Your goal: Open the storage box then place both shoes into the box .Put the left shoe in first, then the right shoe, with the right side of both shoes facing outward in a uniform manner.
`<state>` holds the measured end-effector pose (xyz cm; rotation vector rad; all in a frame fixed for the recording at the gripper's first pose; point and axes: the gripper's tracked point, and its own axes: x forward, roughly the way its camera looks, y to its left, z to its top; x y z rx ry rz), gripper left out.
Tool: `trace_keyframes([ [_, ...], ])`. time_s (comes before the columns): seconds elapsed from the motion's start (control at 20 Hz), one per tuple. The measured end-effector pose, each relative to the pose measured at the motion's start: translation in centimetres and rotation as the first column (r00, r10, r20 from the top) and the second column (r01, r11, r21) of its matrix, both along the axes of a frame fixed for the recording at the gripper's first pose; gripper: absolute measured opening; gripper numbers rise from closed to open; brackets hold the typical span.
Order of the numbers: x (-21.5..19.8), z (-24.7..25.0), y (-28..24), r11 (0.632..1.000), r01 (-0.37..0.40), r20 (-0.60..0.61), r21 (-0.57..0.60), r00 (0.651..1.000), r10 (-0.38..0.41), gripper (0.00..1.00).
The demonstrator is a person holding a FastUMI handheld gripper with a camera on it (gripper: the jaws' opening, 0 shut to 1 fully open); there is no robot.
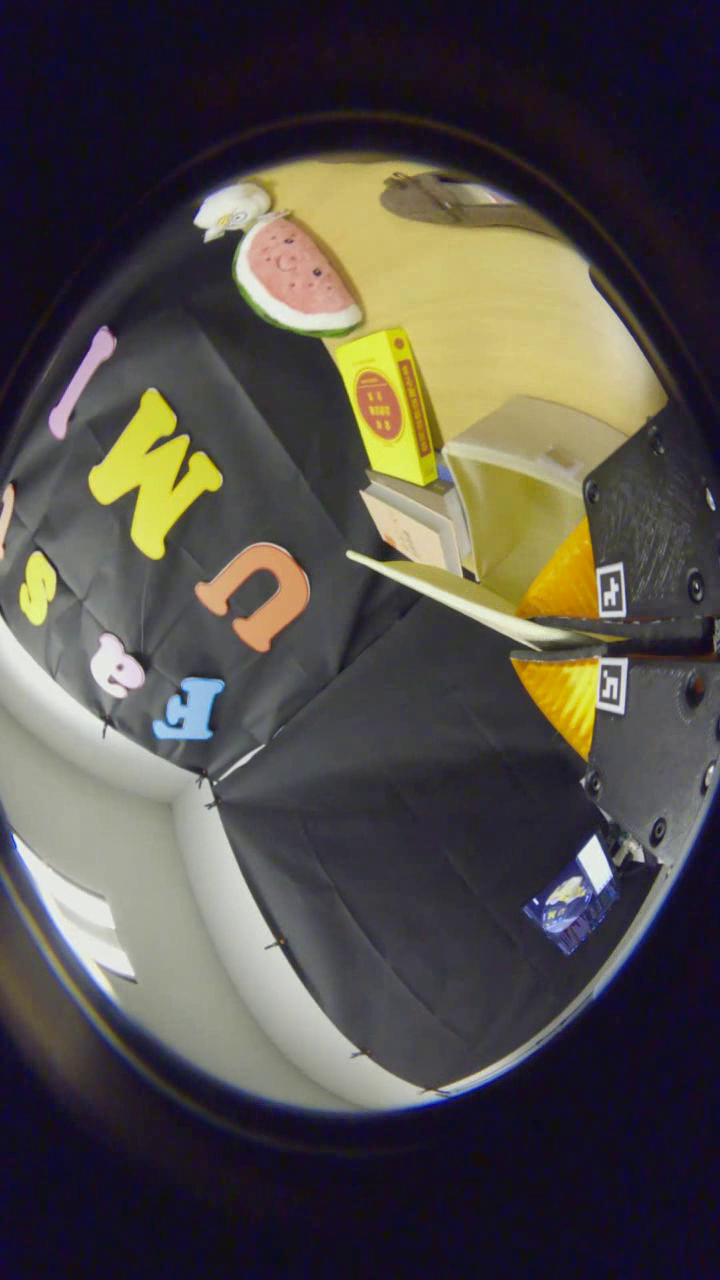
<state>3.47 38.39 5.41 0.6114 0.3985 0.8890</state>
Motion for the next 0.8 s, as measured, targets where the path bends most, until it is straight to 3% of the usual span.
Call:
trace_keyframes([
  [0.65, -3.2, 6.4, 15.9, 0.971, -0.052, 0.184, -0.234, 0.978, 0.097, 0.01],
  [0.75, -3.3, 6.8, 18.1, 0.96, -0.048, 0.224, -0.277, 0.968, 0.113, 0.12],
  [0.8, -3.9, 6.4, 19.2, 0.953, -0.064, 0.235, -0.297, 0.962, 0.138, 0.24],
])
